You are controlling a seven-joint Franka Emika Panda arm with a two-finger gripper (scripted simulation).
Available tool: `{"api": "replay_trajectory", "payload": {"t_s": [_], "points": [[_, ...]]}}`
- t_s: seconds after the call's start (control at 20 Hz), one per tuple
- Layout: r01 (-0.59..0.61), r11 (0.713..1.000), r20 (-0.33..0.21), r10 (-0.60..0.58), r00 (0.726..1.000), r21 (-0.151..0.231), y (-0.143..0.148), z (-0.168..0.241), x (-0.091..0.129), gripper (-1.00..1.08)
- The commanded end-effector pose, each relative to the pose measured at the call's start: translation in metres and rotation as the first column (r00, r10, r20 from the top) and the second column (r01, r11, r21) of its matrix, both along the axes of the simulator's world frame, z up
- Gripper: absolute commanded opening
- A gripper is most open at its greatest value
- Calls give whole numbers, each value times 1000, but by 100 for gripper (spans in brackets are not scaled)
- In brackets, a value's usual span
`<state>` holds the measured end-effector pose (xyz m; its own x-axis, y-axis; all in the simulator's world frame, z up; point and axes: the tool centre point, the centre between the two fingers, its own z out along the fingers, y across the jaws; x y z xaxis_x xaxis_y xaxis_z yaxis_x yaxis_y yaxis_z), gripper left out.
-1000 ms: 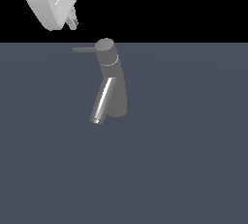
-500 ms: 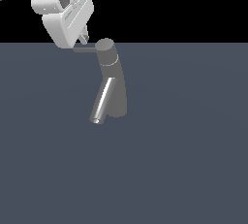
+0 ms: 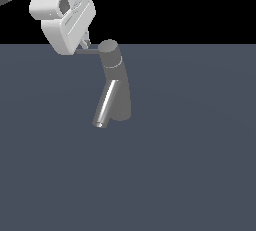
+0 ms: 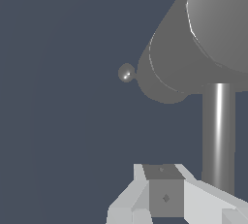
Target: Turn on the faucet by rotating a designated handle.
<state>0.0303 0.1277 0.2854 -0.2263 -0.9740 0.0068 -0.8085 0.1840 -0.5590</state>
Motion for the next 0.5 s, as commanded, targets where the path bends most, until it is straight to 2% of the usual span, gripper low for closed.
{"api": "replay_trajectory", "payload": {"t_s": [0.0,0.45], "points": [[14,1000,2,-14,1000,10,3,-5,-8,-100],[15,1000,3,-15,1000,10,13,-26,-36,-100]]}}
